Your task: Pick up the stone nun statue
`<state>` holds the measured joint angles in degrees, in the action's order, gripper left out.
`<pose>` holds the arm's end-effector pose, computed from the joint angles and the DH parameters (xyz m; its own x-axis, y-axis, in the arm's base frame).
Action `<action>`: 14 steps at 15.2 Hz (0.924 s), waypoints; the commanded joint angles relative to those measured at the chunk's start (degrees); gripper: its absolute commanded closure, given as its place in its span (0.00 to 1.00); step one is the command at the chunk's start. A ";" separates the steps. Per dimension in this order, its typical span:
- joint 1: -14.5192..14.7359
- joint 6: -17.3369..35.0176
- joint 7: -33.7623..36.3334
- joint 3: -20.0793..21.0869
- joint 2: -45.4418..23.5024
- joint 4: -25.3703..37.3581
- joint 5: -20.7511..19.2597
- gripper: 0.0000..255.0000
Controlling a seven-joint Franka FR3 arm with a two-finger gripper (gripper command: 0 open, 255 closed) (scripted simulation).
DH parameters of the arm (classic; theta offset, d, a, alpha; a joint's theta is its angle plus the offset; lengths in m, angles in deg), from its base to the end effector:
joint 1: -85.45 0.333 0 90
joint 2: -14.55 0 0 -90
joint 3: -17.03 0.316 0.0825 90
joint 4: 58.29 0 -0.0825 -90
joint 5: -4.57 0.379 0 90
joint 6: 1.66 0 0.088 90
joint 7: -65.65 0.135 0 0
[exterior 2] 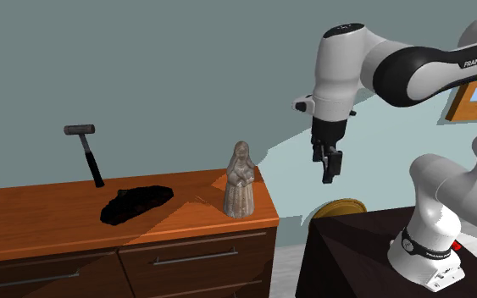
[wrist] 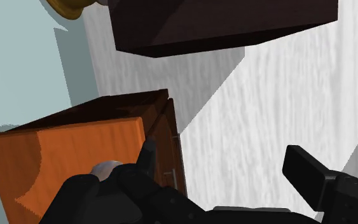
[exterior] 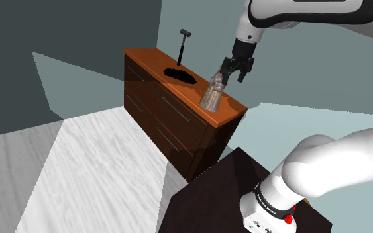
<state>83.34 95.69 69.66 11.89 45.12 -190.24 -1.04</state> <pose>0.3721 -0.0629 0.5115 0.9836 -0.1672 -0.0683 -0.1636 -0.9850 0.0553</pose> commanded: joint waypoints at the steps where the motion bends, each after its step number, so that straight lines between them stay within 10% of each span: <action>1: -0.81 1.13 -1.21 -1.56 -3.79 3.00 -0.56 0.00; 14: -5.20 3.85 -8.84 -9.85 -28.51 26.83 1.79 0.00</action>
<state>78.59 99.46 61.56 2.67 18.70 -165.57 0.27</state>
